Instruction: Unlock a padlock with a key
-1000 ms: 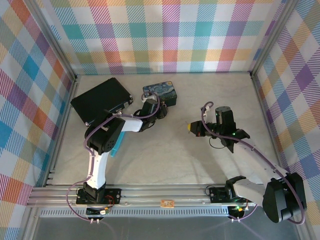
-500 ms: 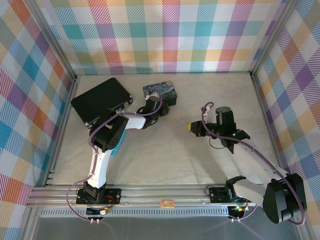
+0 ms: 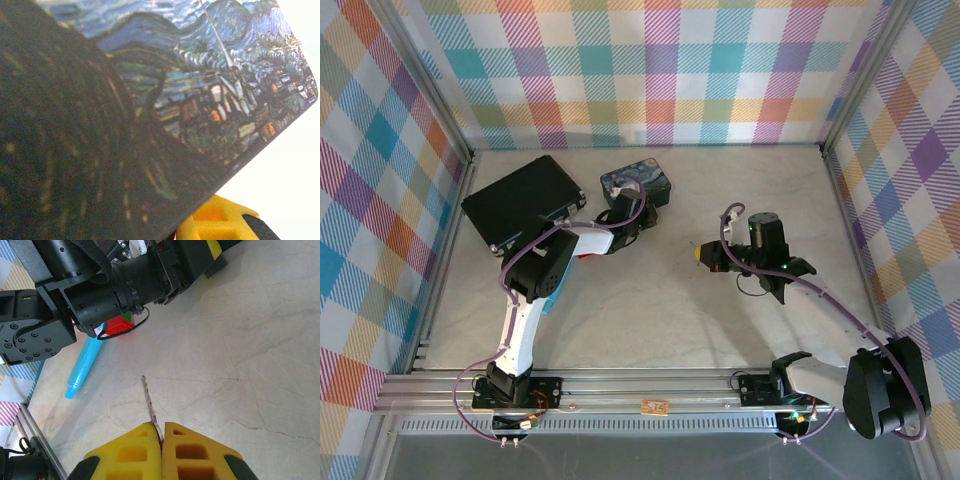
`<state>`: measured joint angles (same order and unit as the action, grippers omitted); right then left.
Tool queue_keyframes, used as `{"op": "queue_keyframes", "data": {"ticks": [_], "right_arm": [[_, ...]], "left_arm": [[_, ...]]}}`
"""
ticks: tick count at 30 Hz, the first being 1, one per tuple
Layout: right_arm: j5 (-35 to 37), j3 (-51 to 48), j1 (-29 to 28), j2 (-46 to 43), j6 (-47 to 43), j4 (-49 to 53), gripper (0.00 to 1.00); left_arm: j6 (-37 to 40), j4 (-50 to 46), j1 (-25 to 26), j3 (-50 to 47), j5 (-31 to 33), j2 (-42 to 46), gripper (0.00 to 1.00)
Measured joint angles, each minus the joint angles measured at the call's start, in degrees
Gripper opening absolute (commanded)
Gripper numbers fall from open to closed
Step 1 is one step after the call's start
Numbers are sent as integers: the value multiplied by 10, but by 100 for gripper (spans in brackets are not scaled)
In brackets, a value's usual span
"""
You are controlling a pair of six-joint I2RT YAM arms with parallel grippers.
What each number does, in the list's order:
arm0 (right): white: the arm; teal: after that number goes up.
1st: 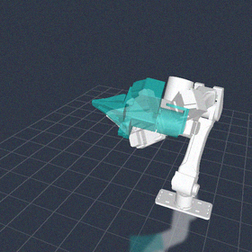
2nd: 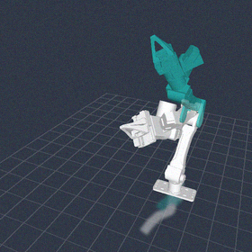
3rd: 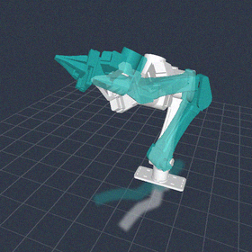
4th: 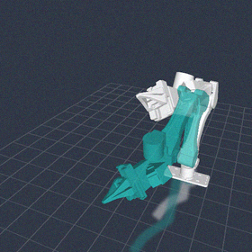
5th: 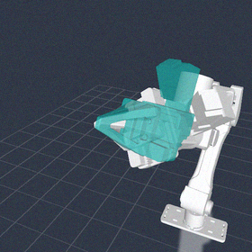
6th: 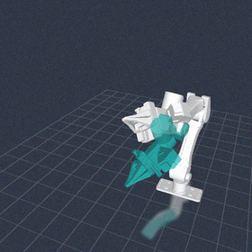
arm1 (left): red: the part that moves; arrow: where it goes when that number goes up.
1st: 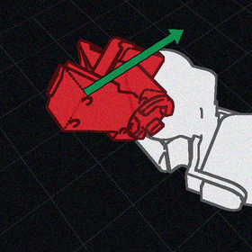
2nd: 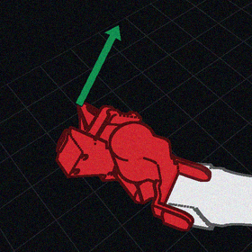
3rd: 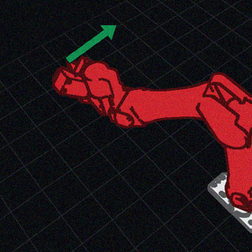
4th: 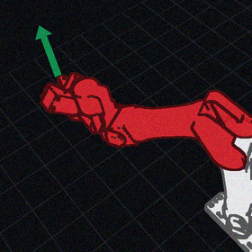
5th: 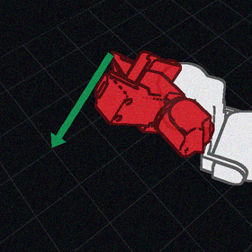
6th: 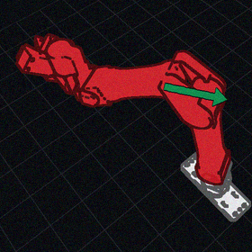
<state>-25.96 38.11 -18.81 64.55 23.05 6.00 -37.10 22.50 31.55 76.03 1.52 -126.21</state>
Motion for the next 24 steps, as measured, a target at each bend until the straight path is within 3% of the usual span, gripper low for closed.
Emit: {"op": "queue_keyframes", "data": {"ticks": [10, 18, 24], "right_arm": [[-2, -35, 1, 14, 7, -26, 0], [-24, -87, 2, 65, 60, -90, 0], [-43, -124, 2, 85, 103, -163, 0]], "left_arm": [[-80, 12, -10, -26, -95, 17, 0], [-213, 135, -9, -131, -196, 71, 0], [-280, 209, 8, -185, -230, 94, 0]]}}
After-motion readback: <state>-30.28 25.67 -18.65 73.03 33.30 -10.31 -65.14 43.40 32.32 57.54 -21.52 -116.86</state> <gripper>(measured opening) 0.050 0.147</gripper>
